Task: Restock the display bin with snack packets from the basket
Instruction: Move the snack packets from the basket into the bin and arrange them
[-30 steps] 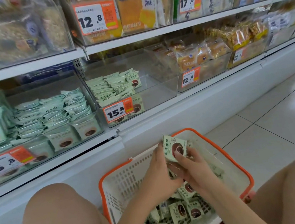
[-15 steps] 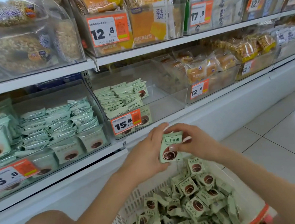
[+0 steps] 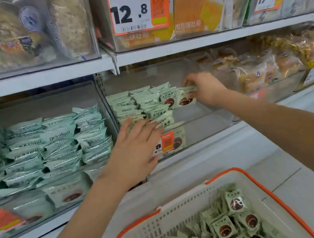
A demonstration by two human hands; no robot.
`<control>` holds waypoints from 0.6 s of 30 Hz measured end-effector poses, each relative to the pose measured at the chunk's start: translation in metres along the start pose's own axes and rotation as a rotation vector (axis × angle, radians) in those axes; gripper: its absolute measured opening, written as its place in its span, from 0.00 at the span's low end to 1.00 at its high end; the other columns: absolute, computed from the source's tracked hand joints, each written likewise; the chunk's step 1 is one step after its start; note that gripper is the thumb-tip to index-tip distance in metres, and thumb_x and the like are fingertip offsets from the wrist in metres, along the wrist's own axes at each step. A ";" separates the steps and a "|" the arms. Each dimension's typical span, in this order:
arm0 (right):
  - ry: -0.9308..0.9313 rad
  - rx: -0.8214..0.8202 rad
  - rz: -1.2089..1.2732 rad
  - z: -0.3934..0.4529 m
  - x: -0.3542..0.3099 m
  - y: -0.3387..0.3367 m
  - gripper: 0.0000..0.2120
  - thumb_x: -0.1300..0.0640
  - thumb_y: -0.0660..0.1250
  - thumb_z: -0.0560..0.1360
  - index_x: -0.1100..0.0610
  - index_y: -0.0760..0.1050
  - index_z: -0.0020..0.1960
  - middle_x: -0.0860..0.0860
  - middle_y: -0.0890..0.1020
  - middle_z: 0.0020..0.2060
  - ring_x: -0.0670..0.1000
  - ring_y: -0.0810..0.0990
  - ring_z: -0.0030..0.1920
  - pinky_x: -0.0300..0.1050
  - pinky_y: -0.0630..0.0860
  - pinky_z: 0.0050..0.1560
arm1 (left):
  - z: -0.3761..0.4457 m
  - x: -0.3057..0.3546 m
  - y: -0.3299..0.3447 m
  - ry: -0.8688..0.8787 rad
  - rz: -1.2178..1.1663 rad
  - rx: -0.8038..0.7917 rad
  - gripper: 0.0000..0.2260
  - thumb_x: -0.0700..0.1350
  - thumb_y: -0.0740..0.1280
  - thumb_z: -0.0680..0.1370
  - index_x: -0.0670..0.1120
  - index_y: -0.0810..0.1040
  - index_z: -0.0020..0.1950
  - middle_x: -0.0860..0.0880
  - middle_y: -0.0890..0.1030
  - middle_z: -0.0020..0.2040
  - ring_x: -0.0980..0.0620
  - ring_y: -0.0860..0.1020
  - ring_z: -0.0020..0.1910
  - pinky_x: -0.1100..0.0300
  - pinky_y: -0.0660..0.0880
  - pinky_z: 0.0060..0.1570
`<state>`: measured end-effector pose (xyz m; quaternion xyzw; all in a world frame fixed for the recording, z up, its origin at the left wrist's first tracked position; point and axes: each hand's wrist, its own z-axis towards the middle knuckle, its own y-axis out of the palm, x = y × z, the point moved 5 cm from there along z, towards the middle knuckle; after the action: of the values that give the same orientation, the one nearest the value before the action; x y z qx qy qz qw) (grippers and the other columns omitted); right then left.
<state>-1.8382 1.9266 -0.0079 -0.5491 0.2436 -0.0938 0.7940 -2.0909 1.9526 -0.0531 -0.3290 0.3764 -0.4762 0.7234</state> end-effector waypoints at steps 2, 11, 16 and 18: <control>0.002 -0.073 -0.066 0.024 0.004 0.027 0.16 0.58 0.73 0.71 0.54 0.75 0.57 0.56 0.79 0.55 0.57 0.77 0.54 0.49 0.75 0.53 | 0.001 -0.001 0.007 0.012 0.035 -0.020 0.32 0.52 0.78 0.60 0.45 0.76 0.62 0.46 0.80 0.58 0.44 0.75 0.62 0.43 0.57 0.66; -0.068 -0.022 0.036 0.061 0.008 0.068 0.14 0.66 0.73 0.69 0.59 0.74 0.51 0.59 0.79 0.52 0.58 0.78 0.52 0.47 0.73 0.53 | 0.002 -0.002 0.015 -0.002 0.072 -0.021 0.25 0.52 0.73 0.66 0.46 0.74 0.61 0.48 0.80 0.54 0.46 0.75 0.59 0.48 0.59 0.62; -0.058 0.007 0.017 0.059 0.009 0.070 0.14 0.69 0.71 0.70 0.58 0.75 0.53 0.55 0.67 0.57 0.54 0.71 0.50 0.43 0.71 0.55 | 0.003 0.000 0.014 -0.034 0.071 -0.030 0.22 0.50 0.72 0.66 0.47 0.76 0.59 0.49 0.80 0.53 0.47 0.76 0.60 0.48 0.60 0.61; -0.046 0.018 0.052 0.059 0.008 0.070 0.16 0.70 0.70 0.70 0.57 0.73 0.53 0.55 0.67 0.56 0.55 0.72 0.51 0.42 0.70 0.54 | 0.003 0.001 0.013 -0.041 0.068 -0.032 0.23 0.50 0.73 0.66 0.46 0.76 0.59 0.49 0.80 0.52 0.47 0.76 0.59 0.48 0.60 0.61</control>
<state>-1.8111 1.9989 -0.0583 -0.5375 0.2388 -0.0626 0.8063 -2.0822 1.9566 -0.0620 -0.3372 0.3802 -0.4384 0.7413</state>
